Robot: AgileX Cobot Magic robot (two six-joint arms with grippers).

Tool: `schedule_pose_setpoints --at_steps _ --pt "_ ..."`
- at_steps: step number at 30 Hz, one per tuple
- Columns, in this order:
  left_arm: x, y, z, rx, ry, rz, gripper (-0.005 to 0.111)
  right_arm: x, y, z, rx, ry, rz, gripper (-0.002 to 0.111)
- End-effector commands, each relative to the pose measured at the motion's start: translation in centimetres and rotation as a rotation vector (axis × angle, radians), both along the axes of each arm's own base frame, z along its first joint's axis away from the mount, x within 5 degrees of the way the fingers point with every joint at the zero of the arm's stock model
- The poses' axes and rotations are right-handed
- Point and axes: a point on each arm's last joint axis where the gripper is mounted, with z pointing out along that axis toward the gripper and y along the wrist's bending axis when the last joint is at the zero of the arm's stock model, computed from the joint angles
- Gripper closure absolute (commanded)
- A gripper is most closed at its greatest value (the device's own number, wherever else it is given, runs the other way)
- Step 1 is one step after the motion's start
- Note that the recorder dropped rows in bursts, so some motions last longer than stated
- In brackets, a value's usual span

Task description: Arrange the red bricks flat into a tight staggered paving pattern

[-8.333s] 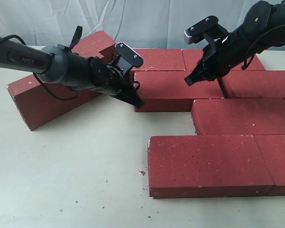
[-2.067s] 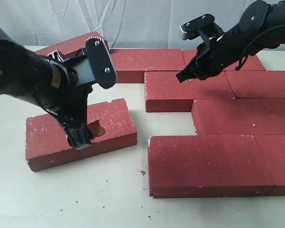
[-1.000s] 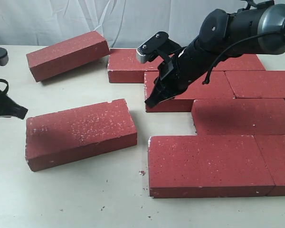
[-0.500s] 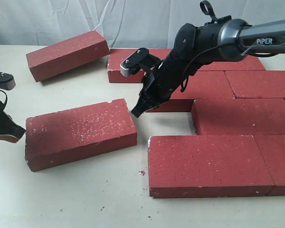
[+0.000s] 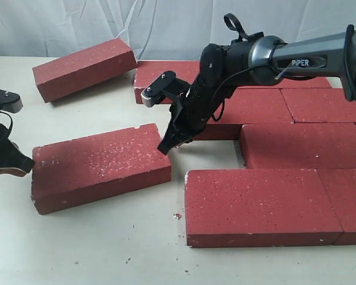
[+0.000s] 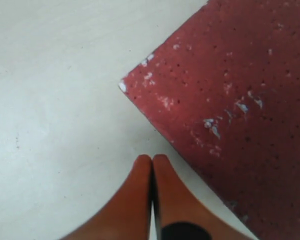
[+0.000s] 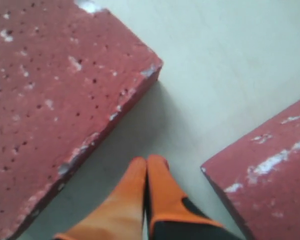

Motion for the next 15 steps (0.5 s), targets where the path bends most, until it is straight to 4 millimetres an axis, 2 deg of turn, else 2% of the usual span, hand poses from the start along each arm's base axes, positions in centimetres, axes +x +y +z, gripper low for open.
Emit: schedule_pose_setpoints --at_steps 1,7,15 --pt "0.3 0.0 0.2 -0.012 -0.019 0.01 0.107 -0.1 0.3 0.3 0.006 0.0 -0.011 0.109" --pt "0.4 -0.1 -0.3 -0.039 0.002 0.028 0.107 -0.9 1.4 0.2 0.002 0.007 0.023 0.109" --pt "1.0 -0.3 -1.0 -0.068 -0.01 0.021 0.107 -1.4 1.3 1.4 0.008 0.038 0.031 0.109"
